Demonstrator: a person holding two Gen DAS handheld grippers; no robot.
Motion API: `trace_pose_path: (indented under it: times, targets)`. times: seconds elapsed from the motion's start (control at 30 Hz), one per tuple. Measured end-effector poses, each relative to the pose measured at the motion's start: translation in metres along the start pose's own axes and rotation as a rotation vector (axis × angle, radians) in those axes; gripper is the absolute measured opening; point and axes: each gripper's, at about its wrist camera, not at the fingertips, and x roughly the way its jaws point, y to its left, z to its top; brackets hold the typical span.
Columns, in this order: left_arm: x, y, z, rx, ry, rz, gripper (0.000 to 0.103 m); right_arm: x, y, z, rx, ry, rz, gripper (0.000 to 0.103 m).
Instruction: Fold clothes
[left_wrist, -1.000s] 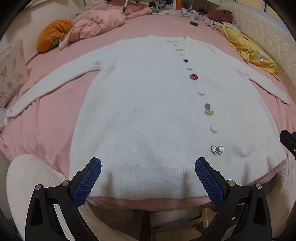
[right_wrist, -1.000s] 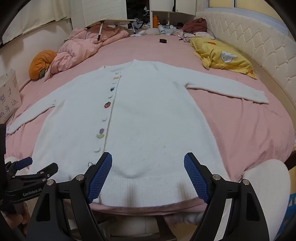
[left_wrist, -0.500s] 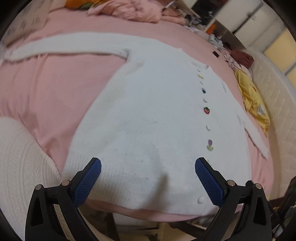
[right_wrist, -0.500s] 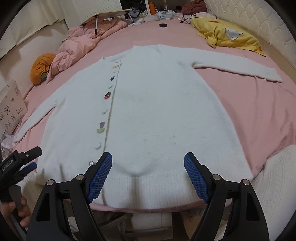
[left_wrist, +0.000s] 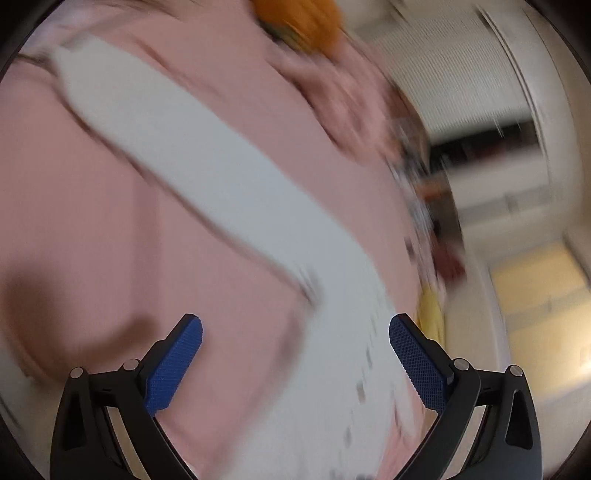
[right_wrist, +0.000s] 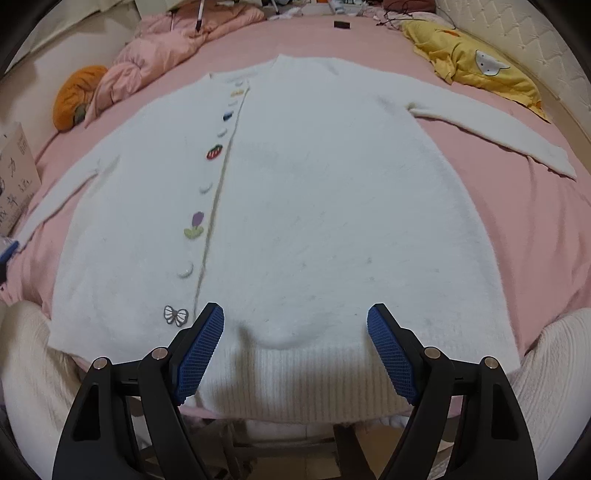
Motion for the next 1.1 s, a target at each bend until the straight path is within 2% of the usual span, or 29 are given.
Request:
trace_pose_path:
  times: [0.1,0.17,0.23,0.3,0.4,0.5,0.53,0.57,0.6,0.7,0.73,0.8,0.87,0.97,1.1]
  targets:
    - [-0.010,0.061,0.057,-0.148,-0.087,0.043,0.101,0.006,0.004,0.002,-0.013,0.022,-0.015,0.080]
    - [-0.003,0.093,0.081,-0.222,-0.085,0.036,0.101,0.009,0.007,0.003,-0.020,0.037,-0.026,0.080]
    - [0.010,0.111,0.095,-0.253,-0.076,0.025,0.101,0.013,0.010,0.004,-0.029,0.051,-0.040,0.080]
    - [0.022,0.111,0.104,-0.240,-0.090,0.016,0.101,0.015,0.015,0.005,-0.048,0.061,-0.057,0.080]
    - [0.040,0.099,0.122,-0.180,-0.127,0.044,0.102,0.017,0.022,0.005,-0.079,0.075,-0.078,0.080]
    - [0.053,0.097,0.143,-0.176,-0.168,-0.007,0.099,0.020,0.031,0.006,-0.106,0.084,-0.092,0.080]
    - [0.057,0.100,0.147,-0.181,-0.184,-0.022,0.092,0.021,0.033,0.006,-0.112,0.085,-0.091,0.080]
    - [0.060,0.106,0.147,-0.193,-0.188,-0.018,0.057,0.022,0.036,0.007,-0.117,0.086,-0.088,0.080]
    - [0.064,0.113,0.145,-0.216,-0.182,-0.008,0.015,0.022,0.037,0.007,-0.120,0.087,-0.084,0.080]
    - [0.067,0.124,0.138,-0.242,-0.201,-0.011,0.016,0.024,0.039,0.007,-0.123,0.090,-0.072,0.080]
    - [0.063,0.118,0.136,-0.218,-0.220,-0.005,0.016,0.025,0.039,0.007,-0.121,0.091,-0.067,0.080]
    - [0.054,0.083,0.136,-0.093,-0.251,0.026,0.016,0.025,0.038,0.007,-0.114,0.091,-0.054,0.080]
    - [0.051,0.044,0.137,0.006,-0.248,0.007,0.016,0.026,0.034,0.008,-0.094,0.085,-0.040,0.080]
    - [0.053,-0.037,0.133,0.172,-0.221,-0.021,0.016,0.026,0.026,0.009,-0.055,0.064,-0.018,0.080]
    - [0.084,-0.154,0.099,0.377,-0.127,-0.097,0.016,0.017,0.017,0.011,-0.030,-0.002,-0.003,0.080]
